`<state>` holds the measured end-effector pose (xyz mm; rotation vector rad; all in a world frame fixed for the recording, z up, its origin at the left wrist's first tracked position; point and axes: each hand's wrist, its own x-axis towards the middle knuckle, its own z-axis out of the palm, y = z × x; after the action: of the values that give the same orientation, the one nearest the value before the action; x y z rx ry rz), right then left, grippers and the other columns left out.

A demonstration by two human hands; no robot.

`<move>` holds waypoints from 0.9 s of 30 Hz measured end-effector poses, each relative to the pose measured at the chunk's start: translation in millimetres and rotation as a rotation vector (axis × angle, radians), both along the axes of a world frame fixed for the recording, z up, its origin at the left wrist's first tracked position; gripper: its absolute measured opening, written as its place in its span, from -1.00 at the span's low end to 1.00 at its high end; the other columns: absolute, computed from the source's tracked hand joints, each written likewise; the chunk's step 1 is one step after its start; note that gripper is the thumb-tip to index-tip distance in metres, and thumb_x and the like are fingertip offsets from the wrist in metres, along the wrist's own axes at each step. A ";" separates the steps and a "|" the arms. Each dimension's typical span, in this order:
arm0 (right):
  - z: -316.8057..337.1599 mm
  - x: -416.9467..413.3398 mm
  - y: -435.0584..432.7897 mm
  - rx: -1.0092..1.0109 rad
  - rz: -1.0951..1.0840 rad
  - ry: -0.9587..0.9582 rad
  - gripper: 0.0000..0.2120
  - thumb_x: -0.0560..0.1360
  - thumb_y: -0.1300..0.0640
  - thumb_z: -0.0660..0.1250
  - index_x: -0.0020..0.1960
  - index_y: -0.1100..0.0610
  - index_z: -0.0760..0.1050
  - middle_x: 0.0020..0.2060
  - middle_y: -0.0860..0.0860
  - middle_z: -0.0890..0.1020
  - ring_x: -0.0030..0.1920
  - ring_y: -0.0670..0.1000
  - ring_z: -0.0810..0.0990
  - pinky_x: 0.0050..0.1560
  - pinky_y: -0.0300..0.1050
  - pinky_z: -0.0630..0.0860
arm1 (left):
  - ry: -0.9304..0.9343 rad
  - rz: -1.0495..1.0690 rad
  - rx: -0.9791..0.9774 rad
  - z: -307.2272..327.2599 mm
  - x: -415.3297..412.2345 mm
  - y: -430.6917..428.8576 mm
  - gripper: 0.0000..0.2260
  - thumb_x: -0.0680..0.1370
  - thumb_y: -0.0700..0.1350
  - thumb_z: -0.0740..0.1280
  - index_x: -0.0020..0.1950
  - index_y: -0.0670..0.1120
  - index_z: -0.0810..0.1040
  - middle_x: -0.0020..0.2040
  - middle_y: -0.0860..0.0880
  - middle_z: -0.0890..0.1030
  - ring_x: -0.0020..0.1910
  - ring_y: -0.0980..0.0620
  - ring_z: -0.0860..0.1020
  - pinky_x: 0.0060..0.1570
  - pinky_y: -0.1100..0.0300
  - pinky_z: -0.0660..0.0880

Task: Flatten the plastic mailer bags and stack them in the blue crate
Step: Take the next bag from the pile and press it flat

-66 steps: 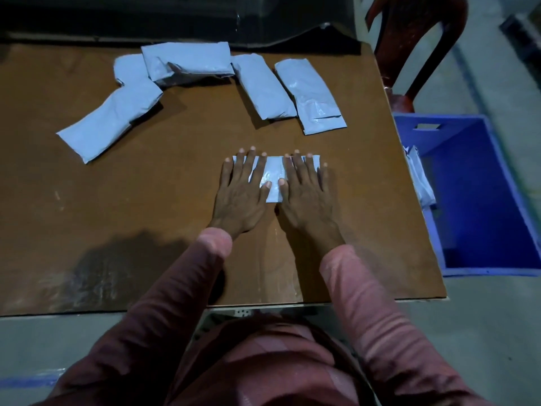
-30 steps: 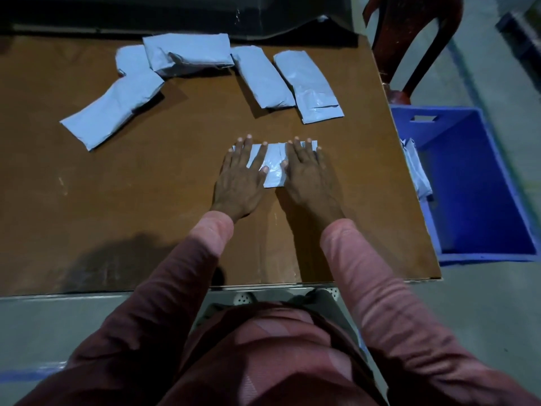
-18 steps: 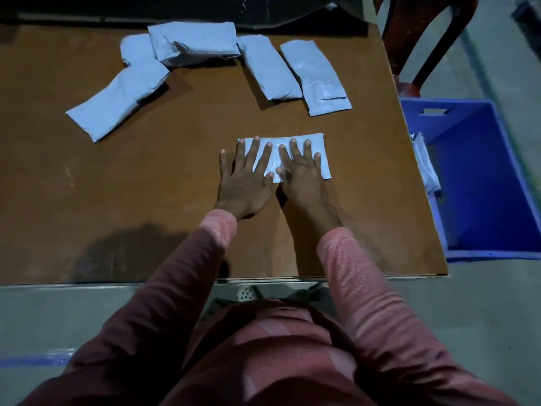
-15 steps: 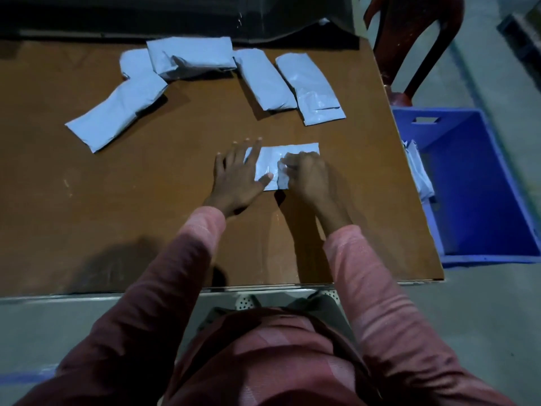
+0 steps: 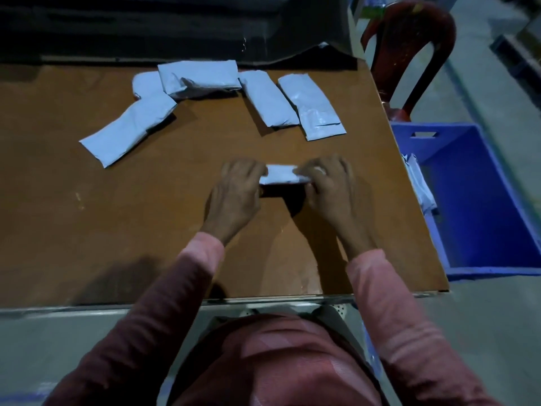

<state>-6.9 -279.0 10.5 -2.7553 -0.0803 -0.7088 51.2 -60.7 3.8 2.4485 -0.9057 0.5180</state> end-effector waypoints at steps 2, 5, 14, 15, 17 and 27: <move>-11.8 -30.7 6.4 0.032 -0.015 0.135 -0.73 0.47 -0.08 0.49 0.14 -0.04 0.69 0.16 -0.03 0.65 0.20 0.06 0.54 0.34 0.09 0.36 | 0.130 -0.015 0.064 -27.8 -22.3 12.3 -0.60 0.37 -0.28 0.30 0.19 -0.11 0.61 0.23 -0.11 0.63 0.28 -0.22 0.55 0.34 -0.10 0.39; -13.8 -46.6 13.4 0.005 -0.053 0.230 -0.60 0.63 -0.23 0.26 0.30 -0.03 0.62 0.34 -0.04 0.60 0.36 0.02 0.50 0.47 0.11 0.29 | 0.263 -0.013 0.121 -34.8 -42.2 20.4 -0.46 0.42 -0.07 0.28 0.41 -0.08 0.55 0.51 -0.09 0.48 0.56 -0.11 0.35 0.58 -0.16 0.15; -42.2 8.9 40.9 0.033 -0.229 0.421 -0.45 0.69 -0.06 -0.06 0.58 0.16 0.30 0.58 0.10 0.32 0.62 0.14 0.17 0.59 0.14 0.12 | 0.326 0.097 0.346 -44.5 9.9 -27.6 -0.47 0.74 0.07 -0.09 0.64 -0.13 0.25 0.65 -0.15 0.25 0.64 -0.17 0.17 0.61 -0.15 0.08; -46.8 6.9 42.1 0.035 -0.236 0.409 -0.45 0.70 -0.05 -0.07 0.59 0.15 0.29 0.59 0.08 0.31 0.63 0.12 0.14 0.60 0.14 0.11 | 0.317 0.104 0.351 -48.1 10.0 -27.3 -0.47 0.74 0.06 -0.08 0.64 -0.15 0.25 0.64 -0.16 0.26 0.64 -0.19 0.17 0.61 -0.16 0.09; -51.4 4.9 42.4 0.030 -0.238 0.403 -0.46 0.71 -0.05 -0.09 0.61 0.14 0.24 0.61 0.06 0.26 0.64 0.09 0.09 0.60 0.15 0.09 | 0.289 0.108 0.357 -49.5 7.9 -29.2 -0.48 0.75 0.04 -0.06 0.64 -0.18 0.23 0.64 -0.18 0.25 0.64 -0.20 0.17 0.60 -0.18 0.10; -47.3 4.8 41.5 -0.080 -0.240 0.414 -0.45 0.73 -0.05 -0.11 0.65 0.14 0.14 0.64 0.07 0.17 0.65 0.11 0.01 0.62 0.19 -0.03 | 0.255 0.140 0.376 -46.4 4.0 -32.7 -0.45 0.73 0.05 -0.13 0.66 -0.16 0.18 0.67 -0.17 0.16 0.67 -0.18 0.05 0.63 -0.19 -0.02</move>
<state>-2.1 -237.4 -36.8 -2.9563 0.3199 -0.1764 55.1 -93.4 -42.6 2.8473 -0.7852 0.0763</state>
